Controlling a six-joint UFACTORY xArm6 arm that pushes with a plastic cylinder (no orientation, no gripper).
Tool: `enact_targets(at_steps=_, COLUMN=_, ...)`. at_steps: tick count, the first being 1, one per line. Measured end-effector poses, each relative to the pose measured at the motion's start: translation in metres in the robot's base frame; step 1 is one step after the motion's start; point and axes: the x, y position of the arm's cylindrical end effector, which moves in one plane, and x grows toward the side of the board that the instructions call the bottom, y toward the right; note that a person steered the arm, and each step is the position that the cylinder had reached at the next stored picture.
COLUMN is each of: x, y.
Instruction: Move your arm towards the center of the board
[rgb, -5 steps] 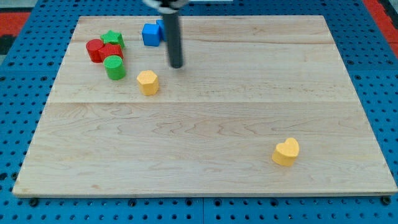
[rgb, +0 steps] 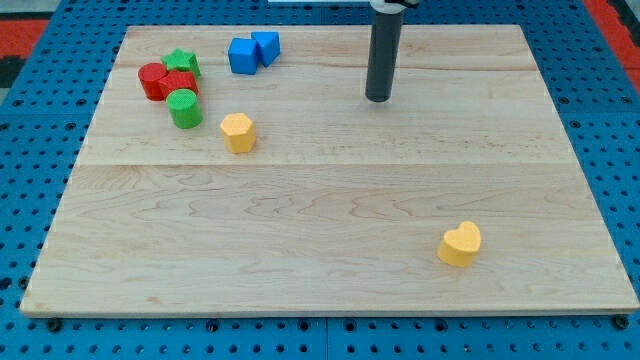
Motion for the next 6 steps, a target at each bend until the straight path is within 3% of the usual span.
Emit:
enact_targets(at_steps=3, x=0.004, y=-0.055)
enact_targets(at_steps=6, x=0.076, y=-0.032)
